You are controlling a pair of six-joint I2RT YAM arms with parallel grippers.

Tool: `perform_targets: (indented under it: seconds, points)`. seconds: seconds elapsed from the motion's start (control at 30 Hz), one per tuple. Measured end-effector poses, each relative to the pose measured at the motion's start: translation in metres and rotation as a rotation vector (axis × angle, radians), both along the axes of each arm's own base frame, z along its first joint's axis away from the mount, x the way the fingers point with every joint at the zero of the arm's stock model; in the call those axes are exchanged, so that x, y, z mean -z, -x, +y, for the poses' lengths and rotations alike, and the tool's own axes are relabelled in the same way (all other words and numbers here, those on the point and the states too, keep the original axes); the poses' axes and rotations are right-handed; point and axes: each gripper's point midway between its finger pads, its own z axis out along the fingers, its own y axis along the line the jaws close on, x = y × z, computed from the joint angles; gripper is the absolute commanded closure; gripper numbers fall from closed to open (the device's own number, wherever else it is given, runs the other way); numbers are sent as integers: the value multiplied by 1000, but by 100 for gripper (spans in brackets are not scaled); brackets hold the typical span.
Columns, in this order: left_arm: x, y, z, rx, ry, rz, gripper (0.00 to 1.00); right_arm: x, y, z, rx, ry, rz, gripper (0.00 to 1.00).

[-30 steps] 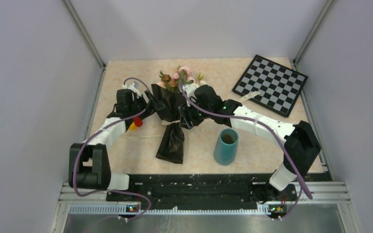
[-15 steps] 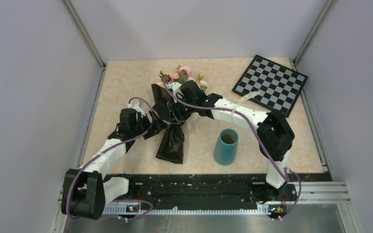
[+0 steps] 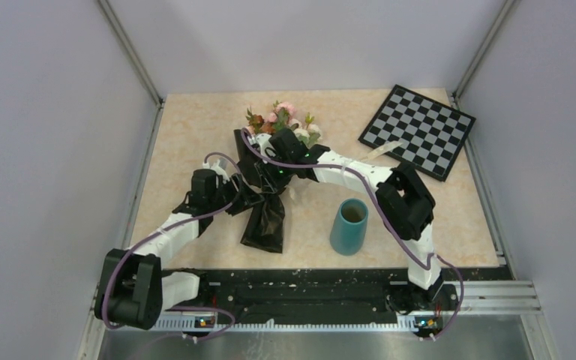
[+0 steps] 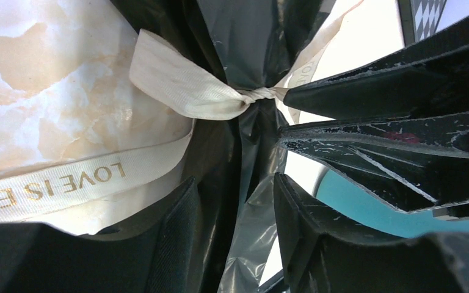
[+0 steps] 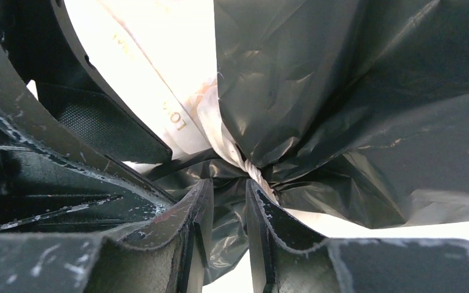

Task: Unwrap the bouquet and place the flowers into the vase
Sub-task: Untie the ribbon from the wrapping paper.

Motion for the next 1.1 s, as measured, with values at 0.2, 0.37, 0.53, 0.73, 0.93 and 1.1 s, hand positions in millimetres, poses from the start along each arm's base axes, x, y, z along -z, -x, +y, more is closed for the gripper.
perform_targets:
  seconds: [0.2, 0.37, 0.53, 0.73, 0.93, 1.1]
  points:
    - [9, 1, -2, 5, -5, 28, 60, 5, -5, 3, -6, 17, -8, 79]
    - [10, 0, -2, 5, -7, 29, 70, 9, -11, 4, -6, 32, -29, 82]
    - [13, -1, -3, 6, -7, 33, 78, 18, -13, 2, -7, 58, -35, 82]
    - [16, -2, -3, 6, -9, 39, 87, 21, -17, -2, -1, 79, -53, 81]
    - [15, -3, -3, 5, -7, 34, 97, 23, -17, -2, -11, 96, -75, 92]
    - [16, -3, -3, 4, -7, 35, 100, 26, -17, 0, -14, 105, -105, 100]
